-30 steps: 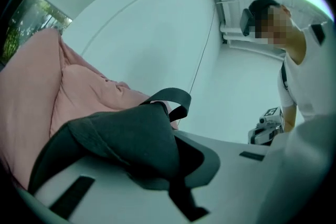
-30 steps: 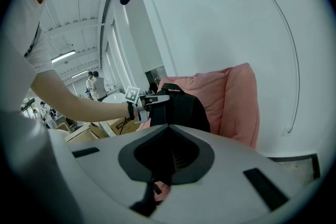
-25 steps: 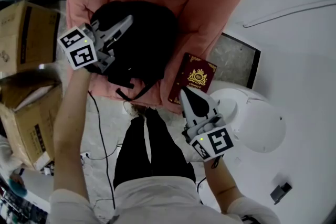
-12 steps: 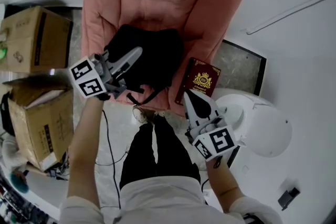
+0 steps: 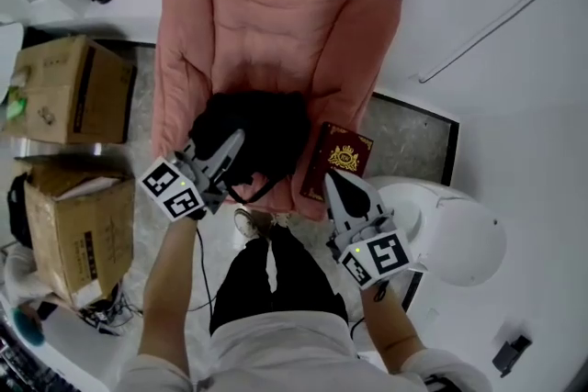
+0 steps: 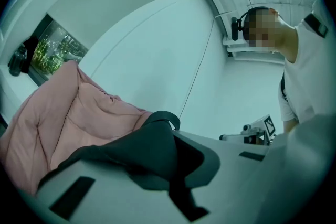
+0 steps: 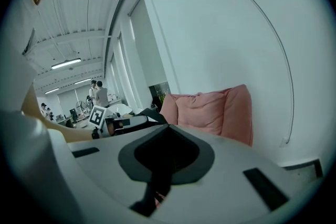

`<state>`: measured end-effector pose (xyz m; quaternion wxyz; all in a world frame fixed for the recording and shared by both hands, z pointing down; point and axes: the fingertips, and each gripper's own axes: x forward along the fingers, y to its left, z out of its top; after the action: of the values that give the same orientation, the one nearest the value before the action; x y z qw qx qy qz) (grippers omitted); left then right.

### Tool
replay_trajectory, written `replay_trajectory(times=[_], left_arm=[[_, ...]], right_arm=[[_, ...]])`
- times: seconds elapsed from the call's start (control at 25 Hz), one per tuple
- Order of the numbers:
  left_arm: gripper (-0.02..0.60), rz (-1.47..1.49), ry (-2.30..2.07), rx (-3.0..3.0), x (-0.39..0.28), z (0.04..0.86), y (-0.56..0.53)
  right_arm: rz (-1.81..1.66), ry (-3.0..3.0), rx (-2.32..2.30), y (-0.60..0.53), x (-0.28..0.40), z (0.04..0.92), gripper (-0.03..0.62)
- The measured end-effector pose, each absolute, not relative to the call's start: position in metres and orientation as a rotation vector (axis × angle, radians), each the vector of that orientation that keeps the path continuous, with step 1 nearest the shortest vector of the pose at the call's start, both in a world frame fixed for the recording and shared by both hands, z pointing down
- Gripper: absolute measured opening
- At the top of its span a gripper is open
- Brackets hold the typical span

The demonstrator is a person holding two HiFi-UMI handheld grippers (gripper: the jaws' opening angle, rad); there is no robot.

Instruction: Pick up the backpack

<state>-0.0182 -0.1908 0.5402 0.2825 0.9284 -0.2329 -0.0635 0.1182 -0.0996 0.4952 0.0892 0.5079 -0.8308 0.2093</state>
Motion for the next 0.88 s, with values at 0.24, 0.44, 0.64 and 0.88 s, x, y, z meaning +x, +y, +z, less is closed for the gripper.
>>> replay_trajectory(times=[0.24,0.44,0.64,0.88], left_arm=[[0.018,-0.224,-0.694,2.393,-0.019,0.524,-0.195],[0.018,-0.2,-0.71,2.383,-0.012,0.516,-0.202],[0.018,-0.19,-0.724,2.397,-0.011,0.5,-0.203],[0.018,-0.186,-0.776,2.417,-0.018,0.472,-0.206]], right_arm=[[0.581,-2.494,1.554,-0.097,0.129,0.464,0.021],[0.561,-2.472,1.59,-0.092,0.145,0.453,0.021],[0.551,-2.467,1.605,-0.09,0.152,0.443,0.021],[0.512,-2.498,1.602,-0.09,0.15,0.422,0.021]])
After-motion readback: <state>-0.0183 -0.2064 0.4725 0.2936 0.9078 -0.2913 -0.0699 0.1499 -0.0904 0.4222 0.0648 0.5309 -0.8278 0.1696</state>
